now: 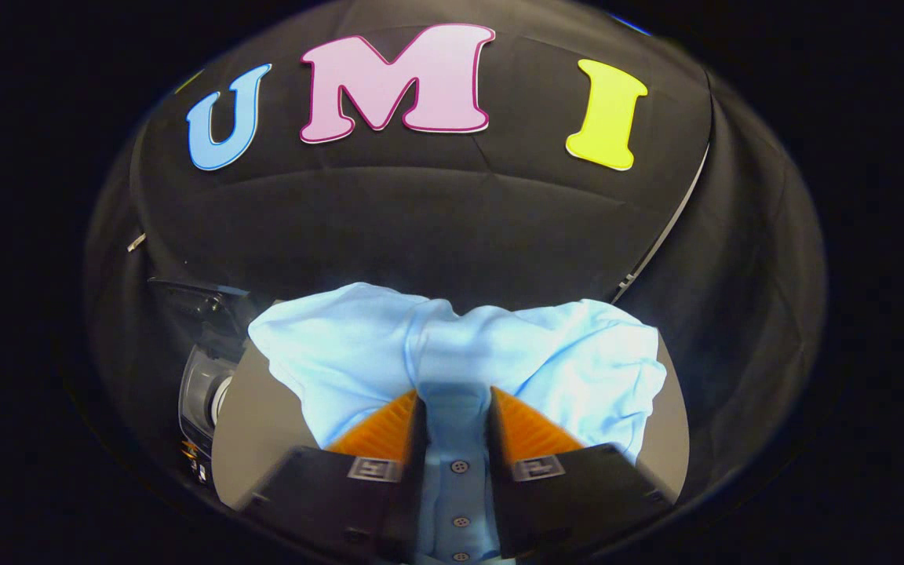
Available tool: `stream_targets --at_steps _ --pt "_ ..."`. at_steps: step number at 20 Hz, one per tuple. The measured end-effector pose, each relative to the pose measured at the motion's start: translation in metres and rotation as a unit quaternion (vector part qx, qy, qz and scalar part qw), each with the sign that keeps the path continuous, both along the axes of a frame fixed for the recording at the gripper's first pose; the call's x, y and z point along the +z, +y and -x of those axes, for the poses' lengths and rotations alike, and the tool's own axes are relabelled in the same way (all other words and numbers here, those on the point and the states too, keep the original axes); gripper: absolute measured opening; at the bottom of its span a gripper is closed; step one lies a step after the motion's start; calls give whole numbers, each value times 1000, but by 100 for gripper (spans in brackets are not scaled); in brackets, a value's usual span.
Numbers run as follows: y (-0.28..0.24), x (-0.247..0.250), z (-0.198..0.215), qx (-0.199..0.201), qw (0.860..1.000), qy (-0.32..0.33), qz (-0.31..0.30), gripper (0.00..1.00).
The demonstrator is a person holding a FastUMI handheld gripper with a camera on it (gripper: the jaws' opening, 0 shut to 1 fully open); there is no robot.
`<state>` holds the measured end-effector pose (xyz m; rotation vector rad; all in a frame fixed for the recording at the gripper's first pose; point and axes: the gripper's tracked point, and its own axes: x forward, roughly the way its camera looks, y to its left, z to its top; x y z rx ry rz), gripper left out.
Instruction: Put the clothes into the washing machine and then close the washing machine lid.
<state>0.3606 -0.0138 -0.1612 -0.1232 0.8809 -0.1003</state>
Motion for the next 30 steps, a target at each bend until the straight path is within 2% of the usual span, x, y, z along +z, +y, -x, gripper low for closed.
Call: stream_targets --at_steps 1,10,25,30 --pt "0 -2 0 -3 1000 -6 -11 13" --pt "10 11 10 1 999 -28 -20 13" --pt "103 141 47 59 988 -140 -43 13" --pt "159 167 49 93 980 -166 -60 13"
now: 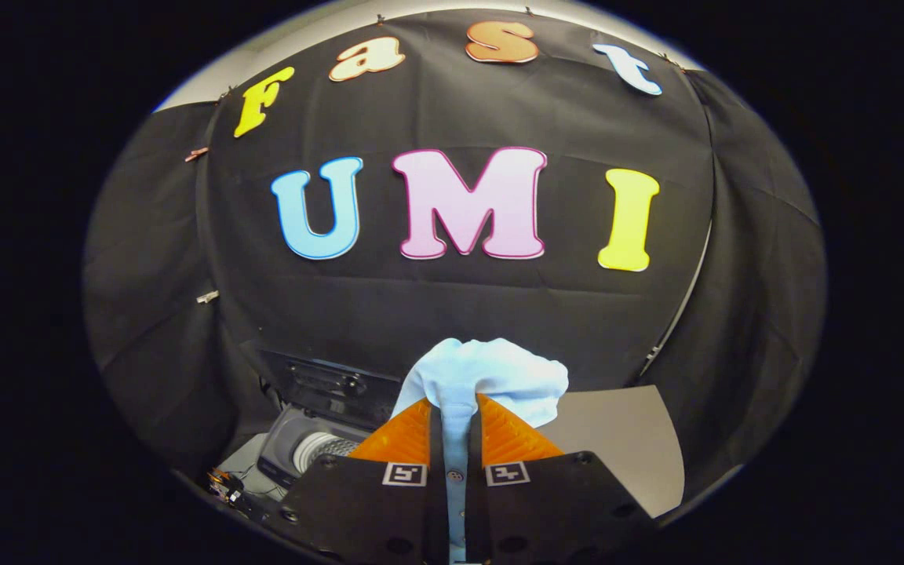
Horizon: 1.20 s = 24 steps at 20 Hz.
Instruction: Put the clothes into the washing machine and then close the washing machine lid.
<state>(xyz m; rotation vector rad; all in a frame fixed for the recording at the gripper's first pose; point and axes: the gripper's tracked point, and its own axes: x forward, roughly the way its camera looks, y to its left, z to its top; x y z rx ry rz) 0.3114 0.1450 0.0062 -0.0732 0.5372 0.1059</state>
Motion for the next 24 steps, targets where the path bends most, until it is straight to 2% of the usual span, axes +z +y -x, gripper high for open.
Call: stream_targets --at_steps 7,15,19,24 --pt "110 -6 -8 69 997 1 -27 13" --pt "220 -56 -11 130 990 29 -40 13" --pt "256 -106 -23 140 987 58 -46 12" --pt "274 -185 -33 129 984 119 -41 13"
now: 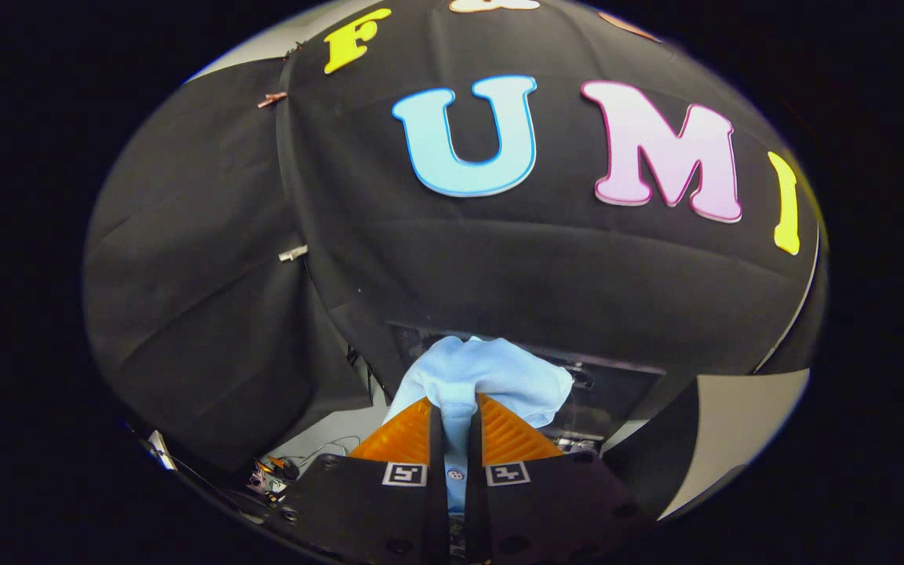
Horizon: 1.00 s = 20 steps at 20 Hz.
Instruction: Put the clothes into the washing machine and then close the washing machine lid.
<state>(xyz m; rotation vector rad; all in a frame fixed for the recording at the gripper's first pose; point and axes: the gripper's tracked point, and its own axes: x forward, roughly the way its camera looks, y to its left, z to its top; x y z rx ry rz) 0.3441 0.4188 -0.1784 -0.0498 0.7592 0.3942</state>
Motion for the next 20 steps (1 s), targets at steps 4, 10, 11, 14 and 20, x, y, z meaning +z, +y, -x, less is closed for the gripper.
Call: stream_targets --at_steps 4,10,11,14,20 --pt "1 -48 7 -6 999 29 29 13" --pt "4 -56 6 -17 999 33 28 77" --pt "4 -48 5 -16 999 27 27 88" --pt "-1 -37 -4 -23 999 10 22 100" --pt "-19 -9 -34 -44 999 -25 12 100"
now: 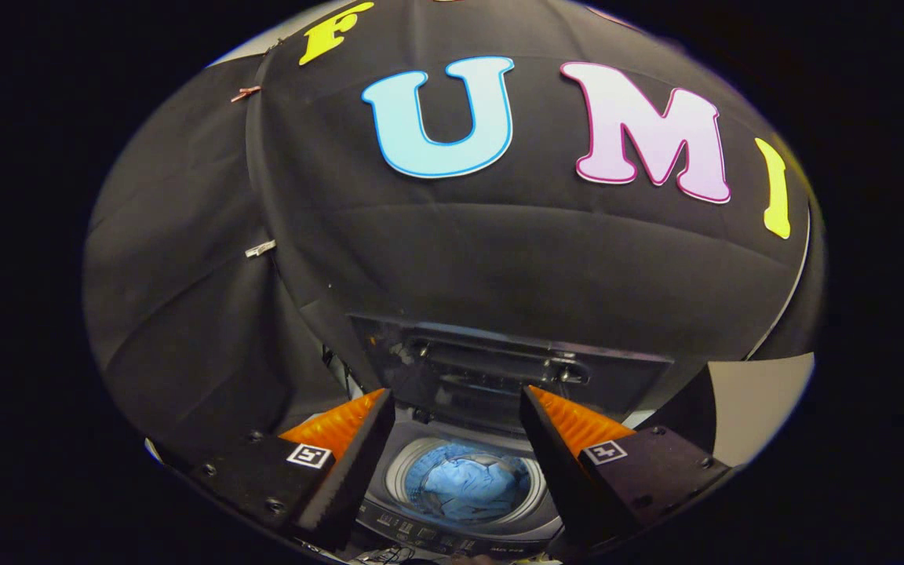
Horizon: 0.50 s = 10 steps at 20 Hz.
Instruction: Put the clothes into the washing machine and then close the washing machine lid.
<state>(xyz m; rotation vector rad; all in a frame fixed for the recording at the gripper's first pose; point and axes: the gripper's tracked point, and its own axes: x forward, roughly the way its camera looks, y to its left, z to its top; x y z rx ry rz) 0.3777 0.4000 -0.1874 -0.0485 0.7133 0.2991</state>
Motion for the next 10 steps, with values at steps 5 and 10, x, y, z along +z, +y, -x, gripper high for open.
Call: stream_targets --at_steps 5,10 --pt "-16 -4 -33 -19 1000 -14 4 100" --pt "-31 -14 -72 -44 999 -23 12 100"
